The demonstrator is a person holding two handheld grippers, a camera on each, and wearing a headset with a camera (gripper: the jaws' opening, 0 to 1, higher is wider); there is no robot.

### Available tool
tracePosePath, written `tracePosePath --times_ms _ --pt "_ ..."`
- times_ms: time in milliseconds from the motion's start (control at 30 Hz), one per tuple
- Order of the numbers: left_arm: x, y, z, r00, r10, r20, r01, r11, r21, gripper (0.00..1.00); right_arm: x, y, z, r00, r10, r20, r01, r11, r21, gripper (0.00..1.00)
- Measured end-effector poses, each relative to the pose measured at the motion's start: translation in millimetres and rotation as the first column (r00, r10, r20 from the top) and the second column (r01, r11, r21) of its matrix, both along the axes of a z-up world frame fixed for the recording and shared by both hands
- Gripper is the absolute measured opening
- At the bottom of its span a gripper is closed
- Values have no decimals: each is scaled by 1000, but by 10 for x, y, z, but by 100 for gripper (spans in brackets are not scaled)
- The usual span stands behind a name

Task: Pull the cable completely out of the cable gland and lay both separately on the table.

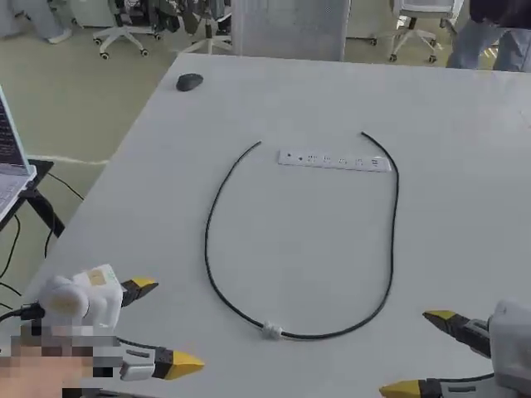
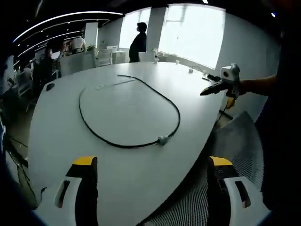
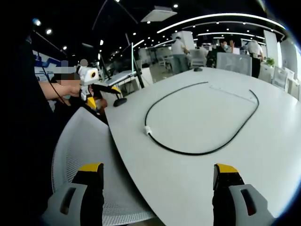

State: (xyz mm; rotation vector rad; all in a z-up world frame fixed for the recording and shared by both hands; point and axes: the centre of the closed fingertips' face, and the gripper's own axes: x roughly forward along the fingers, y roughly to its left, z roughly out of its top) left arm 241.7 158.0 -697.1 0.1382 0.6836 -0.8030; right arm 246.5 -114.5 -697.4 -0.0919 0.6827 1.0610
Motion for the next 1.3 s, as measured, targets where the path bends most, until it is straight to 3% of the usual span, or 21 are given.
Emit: tracePosePath --times_ms 167,267,467,700,967,1300 --pt "30 -41 10 1000 -19 6 19 1000 13 96 2 3 -38 1000 0 -9 0 1000 -8 97" --pt "35 -64 7 999 -45 25 44 998 37 96 21 -4 -61 1000 1 -9 -1 1000 -16 97" --pt "60 1 -44 999 -43 13 42 998 45 96 55 33 -68 1000 6 -14 -7 1000 -22 95" --pt "75 20 -72 999 -41 12 41 998 40 96 96 182 -73 999 38 -14 -38 999 -33 94" --pt "60 47 -101 999 -39 9 39 999 25 95 219 355 -37 1000 18 -13 -19 999 -28 89" --pt "50 63 -138 999 -40 -11 40 999 18 95 291 574 -104 998 55 -12 -55 997 -61 85"
